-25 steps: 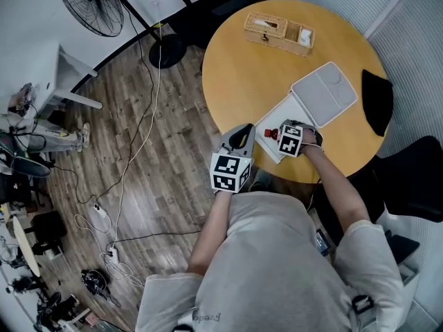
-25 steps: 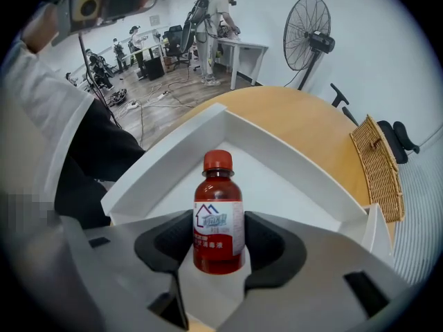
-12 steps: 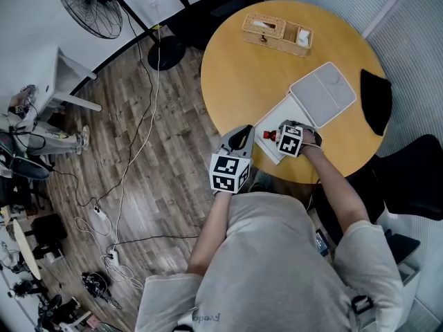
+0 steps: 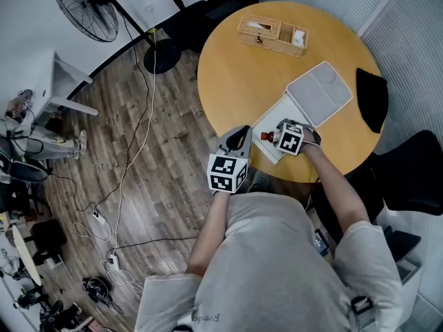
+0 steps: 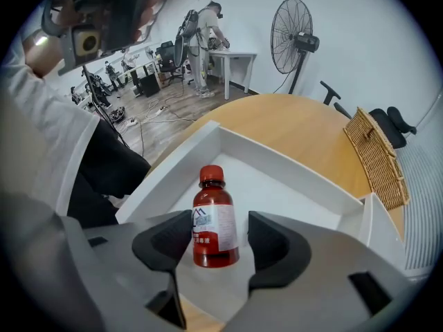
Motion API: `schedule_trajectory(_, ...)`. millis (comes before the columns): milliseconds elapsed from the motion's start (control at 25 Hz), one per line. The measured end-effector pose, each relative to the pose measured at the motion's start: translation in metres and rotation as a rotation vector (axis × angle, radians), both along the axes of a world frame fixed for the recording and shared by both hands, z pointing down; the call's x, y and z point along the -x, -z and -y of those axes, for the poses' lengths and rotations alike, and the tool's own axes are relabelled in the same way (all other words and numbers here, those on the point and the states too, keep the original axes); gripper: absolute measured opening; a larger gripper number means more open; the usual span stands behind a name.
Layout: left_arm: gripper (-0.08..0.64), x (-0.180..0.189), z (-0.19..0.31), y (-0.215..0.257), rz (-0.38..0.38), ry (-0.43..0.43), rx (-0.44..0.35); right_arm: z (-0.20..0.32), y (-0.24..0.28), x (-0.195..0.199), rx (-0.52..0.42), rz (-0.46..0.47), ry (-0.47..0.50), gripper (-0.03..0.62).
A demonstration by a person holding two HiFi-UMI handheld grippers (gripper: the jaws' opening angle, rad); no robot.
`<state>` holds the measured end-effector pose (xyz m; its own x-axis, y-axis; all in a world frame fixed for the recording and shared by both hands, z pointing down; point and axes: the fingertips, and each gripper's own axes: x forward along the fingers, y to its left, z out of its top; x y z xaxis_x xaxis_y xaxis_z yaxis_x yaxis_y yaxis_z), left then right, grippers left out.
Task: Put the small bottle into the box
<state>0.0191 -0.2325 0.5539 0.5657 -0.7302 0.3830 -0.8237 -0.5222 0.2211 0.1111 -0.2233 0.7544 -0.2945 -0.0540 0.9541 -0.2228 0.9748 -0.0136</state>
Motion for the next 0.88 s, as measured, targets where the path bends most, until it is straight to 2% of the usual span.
schedule_trajectory(200, 0.029, 0.0, -0.002, 0.001, -0.001, -0.032, 0.002, -0.002, 0.007, 0.002, 0.002, 0.024, -0.056, 0.255)
schedule_trajectory(400, 0.029, 0.0, -0.006, 0.003, 0.003, -0.078, 0.017, -0.005, 0.023, -0.002, -0.008, 0.071, -0.183, 0.253)
schedule_trajectory(560, 0.029, 0.005, -0.014, -0.001, 0.003, -0.119, 0.043, -0.009, 0.042, 0.002, -0.046, 0.151, -0.291, 0.235)
schedule_trajectory(720, 0.029, 0.001, -0.019, 0.004, -0.004, -0.169, 0.051, -0.013, 0.069, 0.0, -0.096, 0.235, -0.424, 0.235)
schedule_trajectory(880, 0.029, -0.004, -0.026, 0.008, -0.009, -0.204, 0.044, -0.023, 0.098, -0.007, -0.142, 0.339, -0.615, 0.235)
